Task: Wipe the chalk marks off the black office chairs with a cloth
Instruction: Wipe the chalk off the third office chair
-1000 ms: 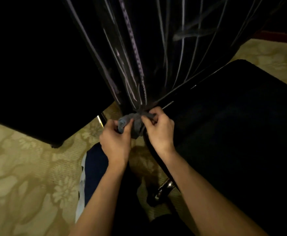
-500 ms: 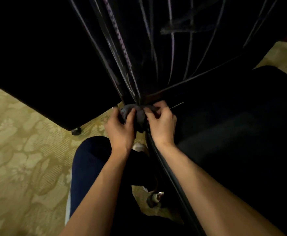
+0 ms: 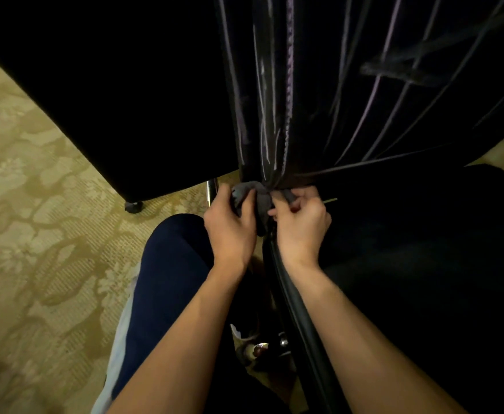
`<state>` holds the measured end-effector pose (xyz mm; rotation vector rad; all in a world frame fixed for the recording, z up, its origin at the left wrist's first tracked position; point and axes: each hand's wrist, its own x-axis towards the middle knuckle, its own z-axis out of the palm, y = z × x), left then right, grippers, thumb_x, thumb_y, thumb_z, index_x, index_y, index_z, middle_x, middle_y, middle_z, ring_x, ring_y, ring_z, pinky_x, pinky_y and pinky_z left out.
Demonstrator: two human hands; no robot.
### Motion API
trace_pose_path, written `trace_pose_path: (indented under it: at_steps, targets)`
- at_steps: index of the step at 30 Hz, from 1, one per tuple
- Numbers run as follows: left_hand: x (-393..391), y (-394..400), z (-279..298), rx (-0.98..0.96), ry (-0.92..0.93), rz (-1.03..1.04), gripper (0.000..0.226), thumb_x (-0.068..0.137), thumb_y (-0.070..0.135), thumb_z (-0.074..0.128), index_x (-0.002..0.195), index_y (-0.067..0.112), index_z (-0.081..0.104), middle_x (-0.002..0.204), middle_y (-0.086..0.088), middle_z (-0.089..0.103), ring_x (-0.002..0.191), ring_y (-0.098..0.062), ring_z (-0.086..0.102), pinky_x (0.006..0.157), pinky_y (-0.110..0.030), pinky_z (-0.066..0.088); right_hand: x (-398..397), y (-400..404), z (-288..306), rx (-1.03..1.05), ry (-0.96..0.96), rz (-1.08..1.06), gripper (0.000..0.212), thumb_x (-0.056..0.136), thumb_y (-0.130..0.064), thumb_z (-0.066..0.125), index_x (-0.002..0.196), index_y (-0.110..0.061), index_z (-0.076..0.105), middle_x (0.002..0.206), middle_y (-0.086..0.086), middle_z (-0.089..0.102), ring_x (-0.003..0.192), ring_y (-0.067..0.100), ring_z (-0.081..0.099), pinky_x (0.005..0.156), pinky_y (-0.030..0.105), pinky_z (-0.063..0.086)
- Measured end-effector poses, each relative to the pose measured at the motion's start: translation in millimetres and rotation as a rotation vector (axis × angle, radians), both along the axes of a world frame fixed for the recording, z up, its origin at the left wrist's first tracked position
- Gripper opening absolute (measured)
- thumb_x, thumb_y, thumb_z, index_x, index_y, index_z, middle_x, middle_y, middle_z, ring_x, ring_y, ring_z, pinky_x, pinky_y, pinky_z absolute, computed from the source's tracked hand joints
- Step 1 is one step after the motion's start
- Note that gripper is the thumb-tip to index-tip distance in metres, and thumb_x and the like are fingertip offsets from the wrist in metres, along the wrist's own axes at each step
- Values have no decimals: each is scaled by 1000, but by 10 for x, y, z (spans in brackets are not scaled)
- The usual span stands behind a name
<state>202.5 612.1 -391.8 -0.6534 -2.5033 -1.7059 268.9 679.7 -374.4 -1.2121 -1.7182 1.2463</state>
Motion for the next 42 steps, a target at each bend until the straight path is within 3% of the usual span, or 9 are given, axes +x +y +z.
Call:
trace_pose_path:
  at_steps: [4, 8, 16, 20, 23, 27, 35, 39, 42]
  targets:
    - [-45, 30, -303, -247, -120, 40, 17, 93, 27, 66, 84, 17, 56, 73, 7, 60, 68, -9, 58, 61, -27, 45, -58, 7, -38, 45, -439, 39, 20, 89, -38, 69, 98, -20, 67, 92, 8, 73, 94, 30, 68, 81, 35, 51]
    - [-193, 34, -634, -243, -601, -26, 19, 87, 40, 70, 93, 22, 69, 90, 1, 72, 89, -21, 70, 82, -35, 58, -193, 215, 43, -24, -745, 219, 26, 88, -42, 70, 104, -22, 72, 107, 8, 71, 104, 29, 66, 74, 29, 47]
    - [11, -96, -260, 57, -144, -88, 23, 96, 34, 65, 81, 20, 54, 72, 5, 62, 67, -14, 62, 61, -36, 52, 101, 122, -18, 111, -221, 36, 20, 84, -36, 75, 87, -29, 56, 77, -4, 72, 81, 23, 70, 86, 36, 51]
    - [-31, 71, -422, -183, -201, 8, 21, 94, 41, 63, 88, 21, 58, 80, 2, 68, 76, -18, 64, 66, -37, 52, 80, 194, -62, 110, -405, 74, 19, 87, -43, 70, 91, -28, 60, 87, 2, 74, 91, 27, 69, 84, 39, 53]
    - [-199, 64, -674, -208, -588, -83, 26, 87, 48, 70, 93, 23, 73, 86, 2, 75, 87, -19, 71, 76, -34, 57, -21, 264, -49, 89, -677, 121, 29, 88, -47, 68, 105, -23, 67, 105, 9, 71, 105, 31, 65, 83, 36, 49]
    - [-330, 157, -609, -283, -596, -96, 24, 84, 52, 66, 91, 30, 74, 90, 3, 75, 90, -18, 71, 78, -30, 56, -110, 338, 9, -12, -687, 98, 33, 87, -48, 69, 109, -25, 69, 112, 7, 70, 109, 30, 64, 84, 33, 48]
    - [-14, 94, -207, -50, -118, 7, 27, 96, 33, 65, 73, 22, 55, 74, 2, 56, 69, -13, 55, 63, -32, 43, 42, 252, -127, 5, -141, 11, 24, 81, -37, 75, 89, -35, 53, 77, -7, 71, 79, 16, 72, 84, 44, 55]
    - [-7, 140, -132, -157, -251, 71, 30, 95, 49, 61, 74, 27, 63, 72, 8, 63, 70, -13, 63, 57, -28, 43, 14, 218, -158, -80, -15, -21, 21, 78, -42, 71, 90, -37, 54, 73, -8, 73, 76, 15, 73, 83, 48, 57]
    - [23, 186, -158, -314, -267, 67, 29, 98, 46, 58, 76, 28, 63, 69, 4, 64, 73, -22, 64, 56, -28, 37, -16, 369, -163, -328, -46, 8, 17, 87, -18, 74, 98, -15, 62, 62, -1, 71, 62, 16, 73, 73, 39, 61]
